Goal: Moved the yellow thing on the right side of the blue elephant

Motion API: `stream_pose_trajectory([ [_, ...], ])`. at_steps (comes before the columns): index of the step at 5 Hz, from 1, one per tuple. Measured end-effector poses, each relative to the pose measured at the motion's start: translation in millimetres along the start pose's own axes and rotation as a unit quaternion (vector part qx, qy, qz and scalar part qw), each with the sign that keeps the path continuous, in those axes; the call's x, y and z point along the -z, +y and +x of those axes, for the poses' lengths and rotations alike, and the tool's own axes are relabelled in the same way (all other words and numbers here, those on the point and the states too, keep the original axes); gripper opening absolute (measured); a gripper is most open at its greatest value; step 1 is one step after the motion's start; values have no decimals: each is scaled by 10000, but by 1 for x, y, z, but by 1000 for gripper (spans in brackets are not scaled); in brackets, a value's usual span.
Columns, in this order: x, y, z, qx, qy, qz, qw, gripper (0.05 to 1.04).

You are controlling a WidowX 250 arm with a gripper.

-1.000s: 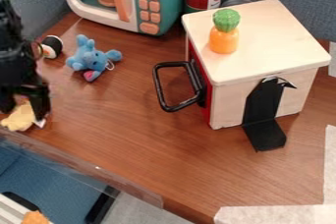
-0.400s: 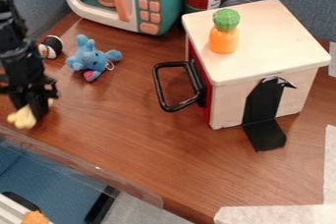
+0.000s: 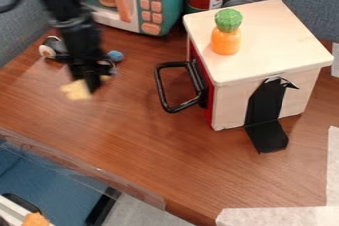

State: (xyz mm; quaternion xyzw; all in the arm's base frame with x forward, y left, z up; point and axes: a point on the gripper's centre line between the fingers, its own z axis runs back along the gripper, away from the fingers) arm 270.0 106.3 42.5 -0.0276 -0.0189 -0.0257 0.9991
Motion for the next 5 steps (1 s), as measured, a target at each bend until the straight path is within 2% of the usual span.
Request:
stream_pose_trajectory([
  [1, 2, -21, 8, 393, 40, 3, 9992, 129],
  [2, 4, -23, 5, 451, 96, -24, 9989, 156],
  [3, 9, -21, -3, 310, 232, 67, 9992, 380],
  [4, 0, -18, -12, 197, 203, 332, 9990, 695],
  [5, -8, -17, -19, 129, 210, 462, 9986, 969],
])
